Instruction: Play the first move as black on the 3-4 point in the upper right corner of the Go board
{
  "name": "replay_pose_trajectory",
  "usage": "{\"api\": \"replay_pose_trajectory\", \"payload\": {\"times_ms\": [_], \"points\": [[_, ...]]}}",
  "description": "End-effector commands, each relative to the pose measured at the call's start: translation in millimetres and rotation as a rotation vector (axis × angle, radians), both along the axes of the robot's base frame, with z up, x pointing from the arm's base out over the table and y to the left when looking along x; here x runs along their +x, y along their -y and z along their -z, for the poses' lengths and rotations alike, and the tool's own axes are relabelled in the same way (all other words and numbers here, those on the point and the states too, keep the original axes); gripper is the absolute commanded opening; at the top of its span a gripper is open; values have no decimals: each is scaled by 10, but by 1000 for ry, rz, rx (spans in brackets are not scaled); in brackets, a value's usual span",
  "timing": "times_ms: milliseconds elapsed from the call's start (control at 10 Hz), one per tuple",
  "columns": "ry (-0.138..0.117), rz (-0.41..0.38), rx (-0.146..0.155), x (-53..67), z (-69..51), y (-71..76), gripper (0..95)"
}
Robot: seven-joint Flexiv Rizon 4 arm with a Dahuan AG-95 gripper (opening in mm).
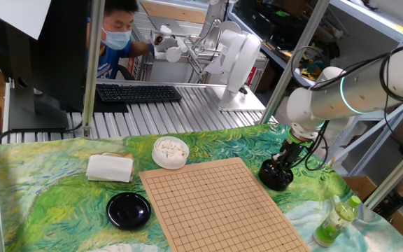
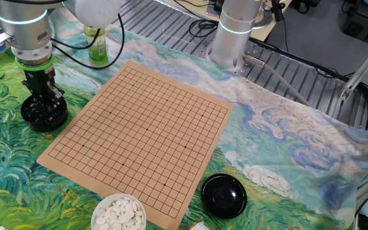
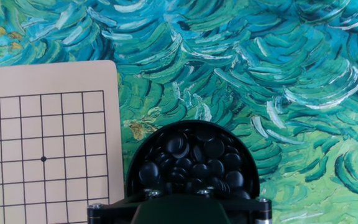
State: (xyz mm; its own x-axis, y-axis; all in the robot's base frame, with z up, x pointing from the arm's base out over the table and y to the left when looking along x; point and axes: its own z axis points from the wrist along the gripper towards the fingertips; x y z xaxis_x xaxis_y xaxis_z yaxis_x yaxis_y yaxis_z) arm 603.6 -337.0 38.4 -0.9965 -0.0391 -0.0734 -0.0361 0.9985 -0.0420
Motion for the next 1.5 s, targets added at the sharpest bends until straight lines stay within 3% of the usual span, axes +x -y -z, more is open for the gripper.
{"api": "replay_pose_trajectory", "payload": {"times_ms": [100,600,900,1500], "points": [[1,9,0,4,3,3,190],[3,8,-23,9,-126,25,190],[1,-7,-15,-8,-77,114,190],[0,1,-14,-87,-4,149,190]]}}
